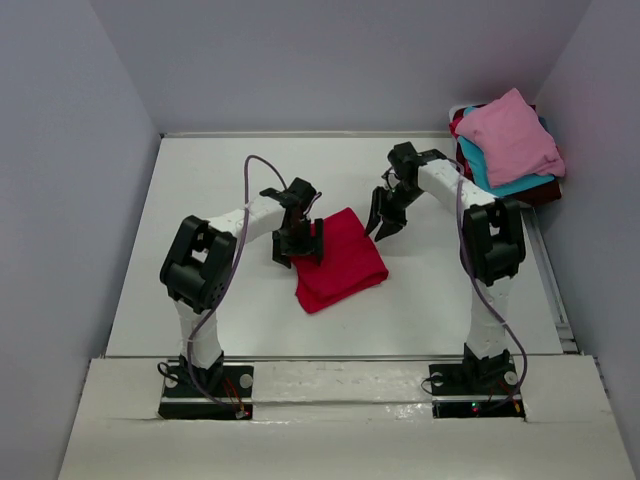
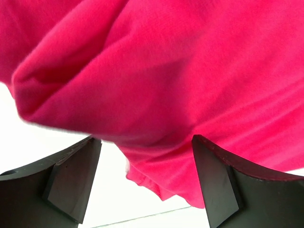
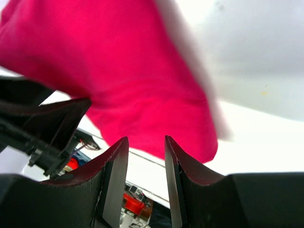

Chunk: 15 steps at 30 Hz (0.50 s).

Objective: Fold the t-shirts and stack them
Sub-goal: Fold the tshirt

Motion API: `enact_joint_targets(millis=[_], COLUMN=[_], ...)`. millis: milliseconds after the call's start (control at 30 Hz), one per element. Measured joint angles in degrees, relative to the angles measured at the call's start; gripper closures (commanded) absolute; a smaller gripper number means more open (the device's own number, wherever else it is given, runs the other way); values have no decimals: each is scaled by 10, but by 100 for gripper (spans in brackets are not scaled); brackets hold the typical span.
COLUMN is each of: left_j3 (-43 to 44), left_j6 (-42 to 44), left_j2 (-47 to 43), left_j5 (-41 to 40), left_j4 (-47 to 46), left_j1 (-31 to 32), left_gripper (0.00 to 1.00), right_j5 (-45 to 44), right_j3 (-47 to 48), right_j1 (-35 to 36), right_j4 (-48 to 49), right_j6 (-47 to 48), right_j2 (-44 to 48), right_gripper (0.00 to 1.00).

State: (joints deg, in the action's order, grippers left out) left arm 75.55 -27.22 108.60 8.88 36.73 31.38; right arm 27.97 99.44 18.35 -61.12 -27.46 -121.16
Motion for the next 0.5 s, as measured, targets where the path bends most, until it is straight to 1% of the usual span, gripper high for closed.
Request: enact_joint_targets(millis=[100, 233, 400, 500], left_j3=[-3, -23, -56, -93], left_j6=[-15, -45, -90, -116], left_j2=[-11, -60, -131, -168], left_j5=[8, 16, 21, 26], left_j4=[0, -3, -15, -28], left_j1=[0, 0, 0, 0], left_gripper=[9, 7, 7, 7], right_j5=[10, 26, 43, 55], right_j3=[0, -10, -68, -116], right_j1=[0, 0, 9, 25], right_j4=[-5, -1, 14, 28], right_j6=[9, 16, 19, 21], right_j2=[25, 52, 66, 66], right_gripper=[58, 58, 58, 58])
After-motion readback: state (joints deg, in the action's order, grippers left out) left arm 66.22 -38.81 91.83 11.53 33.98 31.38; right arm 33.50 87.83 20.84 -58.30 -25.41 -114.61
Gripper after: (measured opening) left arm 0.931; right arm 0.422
